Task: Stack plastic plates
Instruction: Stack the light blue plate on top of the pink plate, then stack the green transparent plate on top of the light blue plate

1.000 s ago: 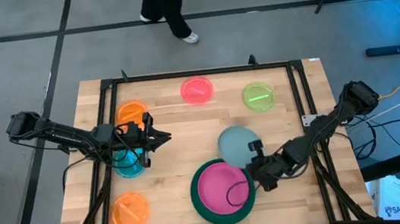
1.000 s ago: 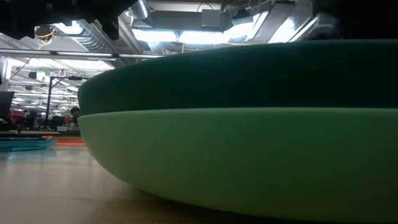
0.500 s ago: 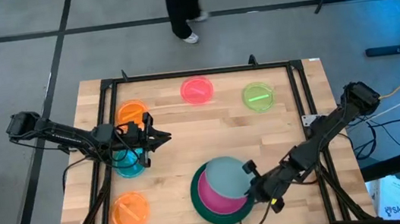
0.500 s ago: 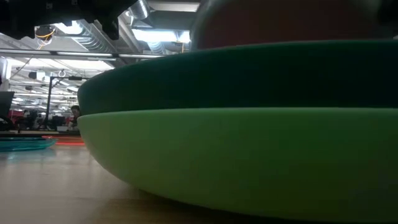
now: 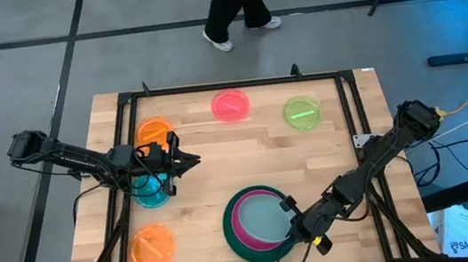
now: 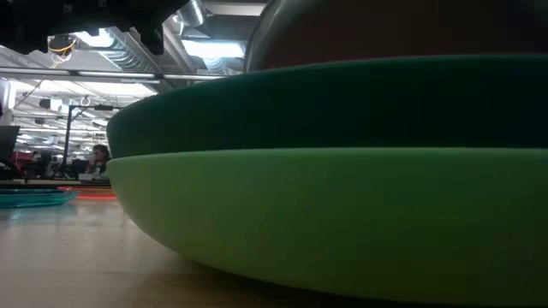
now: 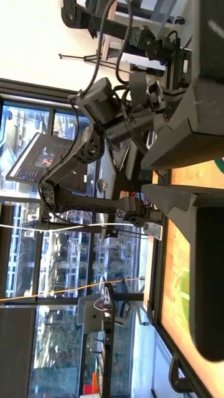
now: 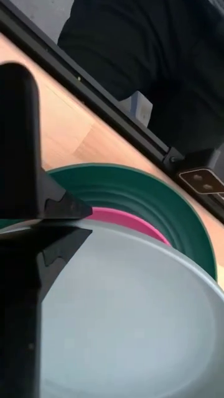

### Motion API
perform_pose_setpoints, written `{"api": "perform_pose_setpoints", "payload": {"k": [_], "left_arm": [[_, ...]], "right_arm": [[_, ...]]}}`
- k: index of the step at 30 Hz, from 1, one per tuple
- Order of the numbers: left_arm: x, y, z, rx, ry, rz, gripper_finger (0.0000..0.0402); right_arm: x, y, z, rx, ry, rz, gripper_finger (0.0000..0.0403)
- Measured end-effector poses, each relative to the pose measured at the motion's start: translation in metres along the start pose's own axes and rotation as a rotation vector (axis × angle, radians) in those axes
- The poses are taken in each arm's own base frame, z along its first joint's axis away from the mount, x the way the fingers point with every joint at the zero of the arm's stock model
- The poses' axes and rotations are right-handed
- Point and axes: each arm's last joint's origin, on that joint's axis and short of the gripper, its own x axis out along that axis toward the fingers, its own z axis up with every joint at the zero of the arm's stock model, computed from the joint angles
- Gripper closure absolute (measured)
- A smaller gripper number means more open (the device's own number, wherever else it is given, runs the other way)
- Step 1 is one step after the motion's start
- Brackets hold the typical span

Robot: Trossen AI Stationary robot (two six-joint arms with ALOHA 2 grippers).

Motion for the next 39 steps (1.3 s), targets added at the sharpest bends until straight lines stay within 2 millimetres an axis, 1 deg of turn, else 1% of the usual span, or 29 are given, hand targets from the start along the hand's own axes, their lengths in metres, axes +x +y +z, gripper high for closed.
{"api": "perform_pose_setpoints", "payload": {"k": [5,9,12,15,22,26,28,31,36,39], "left_arm": [[0.0,0.0,0.0,0.0,0.0,0.0,0.0359],[0.0,0.0,0.0,0.0,-0.001,0.0,0.0359],[0.0,0.0,0.0,0.0,-0.001,0.0,0.0359],[0.0,0.0,0.0,0.0,0.0,0.0,0.0359],[0.0,0.0,0.0,0.0,0.0,0.0,0.0359],[0.0,0.0,0.0,0.0,0.0,0.0,0.0359],[0.0,0.0,0.0,0.0,0.0,0.0,0.0359],[0.0,0.0,0.0,0.0,0.0,0.0,0.0359],[0.0,0.0,0.0,0.0,0.0,0.0,0.0359],[0.0,0.0,0.0,-0.003,0.0,0.0,0.0359]], "right_arm": [[0.001,0.0,-0.001,0.003,0.004,-0.004,0.0402],[0.001,-0.003,-0.001,0.009,0.001,-0.092,0.0402],[0.001,-0.006,0.0,0.035,0.0,-0.119,0.0398],[0.001,-0.006,-0.001,0.043,0.004,-0.12,0.0376],[0.001,-0.006,-0.001,0.046,0.005,-0.119,0.0307],[0.001,-0.005,-0.001,0.045,0.007,-0.118,0.0279],[-0.003,-0.006,-0.001,0.045,0.016,-0.119,0.027],[-0.018,-0.006,0.001,0.066,0.006,-0.118,0.0263],[-0.04,-0.007,0.001,0.09,0.019,-0.121,0.0264],[-0.05,-0.008,-0.001,0.087,0.043,-0.136,0.0265]]}}
